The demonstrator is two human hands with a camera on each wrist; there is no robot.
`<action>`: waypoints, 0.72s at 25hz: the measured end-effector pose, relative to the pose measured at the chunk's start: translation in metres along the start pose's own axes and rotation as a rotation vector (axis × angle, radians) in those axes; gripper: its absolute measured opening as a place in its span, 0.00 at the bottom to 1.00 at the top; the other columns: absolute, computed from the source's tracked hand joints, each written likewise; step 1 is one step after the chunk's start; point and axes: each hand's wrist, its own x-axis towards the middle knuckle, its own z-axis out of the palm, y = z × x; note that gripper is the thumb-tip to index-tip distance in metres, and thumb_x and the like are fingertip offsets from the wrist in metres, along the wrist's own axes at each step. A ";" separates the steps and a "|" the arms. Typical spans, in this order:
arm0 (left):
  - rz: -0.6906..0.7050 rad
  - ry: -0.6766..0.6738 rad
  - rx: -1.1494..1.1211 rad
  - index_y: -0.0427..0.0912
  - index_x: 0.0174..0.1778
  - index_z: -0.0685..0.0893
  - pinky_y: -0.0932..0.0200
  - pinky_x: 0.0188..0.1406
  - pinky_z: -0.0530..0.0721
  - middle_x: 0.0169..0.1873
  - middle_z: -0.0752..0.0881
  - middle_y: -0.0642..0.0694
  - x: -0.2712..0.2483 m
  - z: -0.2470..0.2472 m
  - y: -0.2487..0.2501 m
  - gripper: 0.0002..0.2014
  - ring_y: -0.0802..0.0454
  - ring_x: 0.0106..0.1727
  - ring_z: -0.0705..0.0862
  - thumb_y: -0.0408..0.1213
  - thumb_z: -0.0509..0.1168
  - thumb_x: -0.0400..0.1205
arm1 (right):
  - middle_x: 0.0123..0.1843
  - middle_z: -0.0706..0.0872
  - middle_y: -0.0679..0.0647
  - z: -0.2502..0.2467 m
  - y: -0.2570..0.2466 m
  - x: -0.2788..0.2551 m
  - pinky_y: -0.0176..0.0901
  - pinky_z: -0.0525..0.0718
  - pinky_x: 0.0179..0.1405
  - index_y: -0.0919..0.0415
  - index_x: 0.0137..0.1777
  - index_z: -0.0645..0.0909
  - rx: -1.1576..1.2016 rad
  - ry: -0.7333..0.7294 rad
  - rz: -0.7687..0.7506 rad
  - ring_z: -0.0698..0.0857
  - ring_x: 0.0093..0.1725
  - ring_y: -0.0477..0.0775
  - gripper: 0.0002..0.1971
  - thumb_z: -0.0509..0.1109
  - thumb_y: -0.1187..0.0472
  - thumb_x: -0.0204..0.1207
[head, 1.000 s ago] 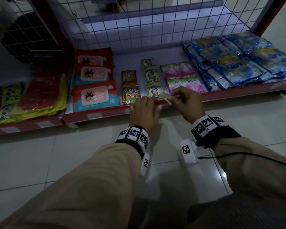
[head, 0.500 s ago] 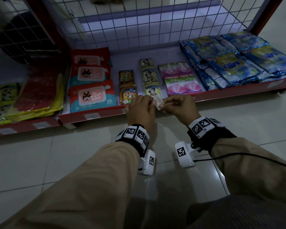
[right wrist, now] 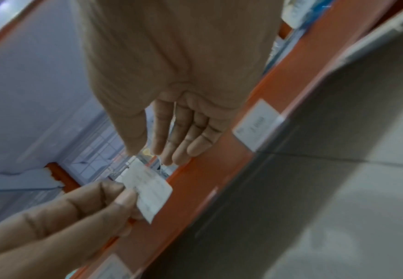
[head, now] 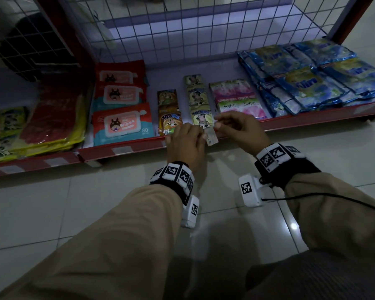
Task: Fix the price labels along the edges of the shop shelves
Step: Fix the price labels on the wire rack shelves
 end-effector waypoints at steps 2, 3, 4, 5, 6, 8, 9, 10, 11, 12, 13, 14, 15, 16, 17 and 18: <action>0.009 -0.009 -0.010 0.46 0.53 0.81 0.49 0.56 0.63 0.53 0.79 0.47 0.000 -0.001 -0.002 0.10 0.46 0.59 0.73 0.46 0.57 0.85 | 0.46 0.88 0.58 0.000 -0.008 0.006 0.29 0.84 0.44 0.69 0.56 0.85 -0.090 -0.079 -0.046 0.87 0.43 0.46 0.11 0.74 0.69 0.75; 0.009 -0.009 -0.021 0.46 0.54 0.81 0.50 0.56 0.63 0.53 0.79 0.47 0.001 -0.002 -0.002 0.10 0.46 0.60 0.73 0.46 0.57 0.85 | 0.45 0.88 0.60 0.001 -0.011 0.008 0.29 0.84 0.42 0.69 0.53 0.85 -0.114 -0.087 -0.053 0.86 0.42 0.47 0.09 0.74 0.70 0.74; 0.007 -0.008 -0.029 0.46 0.55 0.81 0.50 0.56 0.62 0.53 0.80 0.47 0.001 -0.002 -0.002 0.11 0.45 0.60 0.73 0.46 0.57 0.85 | 0.44 0.88 0.61 0.002 -0.011 0.010 0.30 0.84 0.42 0.70 0.51 0.85 -0.099 -0.070 -0.045 0.86 0.41 0.49 0.07 0.74 0.70 0.73; 0.005 -0.006 -0.035 0.46 0.55 0.81 0.50 0.56 0.62 0.54 0.80 0.47 0.000 -0.001 -0.002 0.11 0.46 0.60 0.73 0.47 0.57 0.85 | 0.44 0.88 0.63 0.003 -0.010 0.010 0.34 0.86 0.44 0.71 0.50 0.85 -0.041 -0.038 -0.019 0.86 0.41 0.51 0.07 0.74 0.71 0.73; 0.002 0.000 -0.039 0.46 0.55 0.81 0.50 0.56 0.63 0.54 0.80 0.46 -0.001 -0.001 -0.002 0.12 0.46 0.60 0.73 0.48 0.57 0.85 | 0.44 0.87 0.64 0.004 -0.009 0.009 0.39 0.87 0.47 0.72 0.50 0.84 0.050 -0.007 0.020 0.86 0.42 0.54 0.07 0.74 0.72 0.73; -0.003 0.023 -0.041 0.46 0.54 0.82 0.51 0.53 0.62 0.53 0.80 0.46 -0.002 0.000 -0.001 0.13 0.46 0.59 0.74 0.49 0.58 0.85 | 0.41 0.86 0.64 0.008 -0.004 0.005 0.41 0.88 0.45 0.72 0.49 0.82 0.246 0.019 0.090 0.87 0.39 0.53 0.06 0.72 0.74 0.73; -0.007 0.031 -0.042 0.46 0.53 0.82 0.53 0.51 0.61 0.53 0.81 0.46 -0.002 0.001 -0.002 0.12 0.46 0.58 0.74 0.48 0.58 0.85 | 0.39 0.86 0.62 0.010 -0.002 0.002 0.39 0.87 0.42 0.71 0.48 0.82 0.294 0.017 0.111 0.87 0.37 0.50 0.05 0.72 0.74 0.73; -0.013 0.033 -0.043 0.46 0.53 0.81 0.54 0.50 0.59 0.52 0.81 0.47 -0.002 0.001 -0.002 0.11 0.45 0.58 0.74 0.47 0.58 0.85 | 0.38 0.86 0.60 0.011 0.001 -0.001 0.37 0.87 0.40 0.71 0.47 0.82 0.293 0.013 0.126 0.86 0.35 0.49 0.04 0.72 0.73 0.73; -0.018 0.030 -0.042 0.46 0.52 0.81 0.54 0.50 0.58 0.52 0.81 0.47 -0.001 0.000 -0.002 0.11 0.46 0.58 0.74 0.47 0.58 0.85 | 0.38 0.86 0.60 0.012 0.004 -0.003 0.36 0.86 0.39 0.71 0.48 0.82 0.259 0.014 0.135 0.86 0.35 0.49 0.05 0.74 0.71 0.73; -0.017 0.024 -0.033 0.46 0.52 0.81 0.54 0.50 0.58 0.52 0.80 0.47 0.000 0.000 -0.002 0.11 0.46 0.58 0.74 0.47 0.57 0.85 | 0.37 0.86 0.59 0.010 0.006 -0.004 0.35 0.85 0.39 0.71 0.48 0.82 0.209 0.026 0.133 0.85 0.35 0.49 0.07 0.75 0.70 0.72; -0.013 0.015 -0.016 0.46 0.52 0.81 0.53 0.51 0.59 0.52 0.80 0.47 0.001 0.000 -0.003 0.11 0.46 0.58 0.74 0.47 0.57 0.85 | 0.37 0.86 0.57 0.008 0.008 -0.005 0.35 0.84 0.40 0.71 0.47 0.83 0.152 0.049 0.121 0.84 0.35 0.48 0.08 0.76 0.69 0.71; -0.006 0.006 0.003 0.46 0.51 0.81 0.53 0.52 0.60 0.52 0.80 0.47 0.001 0.000 -0.003 0.11 0.46 0.58 0.74 0.47 0.57 0.85 | 0.37 0.85 0.56 0.006 0.009 -0.005 0.34 0.82 0.40 0.70 0.47 0.82 0.101 0.080 0.091 0.83 0.36 0.46 0.08 0.77 0.69 0.71; 0.007 -0.003 0.020 0.45 0.52 0.81 0.53 0.53 0.61 0.52 0.80 0.47 0.001 0.000 -0.003 0.11 0.46 0.58 0.73 0.47 0.57 0.85 | 0.39 0.85 0.55 0.003 0.008 -0.004 0.33 0.82 0.41 0.69 0.48 0.82 0.055 0.102 0.041 0.83 0.37 0.44 0.09 0.77 0.69 0.70; 0.024 -0.016 0.031 0.45 0.52 0.81 0.52 0.54 0.61 0.53 0.80 0.47 0.001 -0.001 -0.003 0.11 0.46 0.59 0.73 0.46 0.57 0.85 | 0.41 0.85 0.54 0.001 0.006 -0.004 0.32 0.82 0.43 0.68 0.50 0.81 0.003 0.093 -0.031 0.83 0.39 0.42 0.11 0.78 0.69 0.70; 0.042 -0.036 0.039 0.45 0.53 0.81 0.51 0.55 0.62 0.54 0.79 0.47 0.001 -0.002 -0.004 0.11 0.46 0.60 0.73 0.46 0.58 0.85 | 0.45 0.85 0.53 -0.001 0.003 -0.003 0.31 0.83 0.46 0.67 0.54 0.81 -0.072 0.054 -0.114 0.83 0.42 0.40 0.14 0.78 0.69 0.70; 0.059 -0.059 0.055 0.45 0.54 0.81 0.50 0.57 0.64 0.55 0.79 0.46 0.002 -0.003 -0.005 0.11 0.46 0.60 0.73 0.45 0.57 0.85 | 0.49 0.85 0.52 0.000 0.000 -0.001 0.29 0.82 0.49 0.66 0.58 0.82 -0.176 -0.002 -0.193 0.83 0.45 0.39 0.16 0.77 0.68 0.70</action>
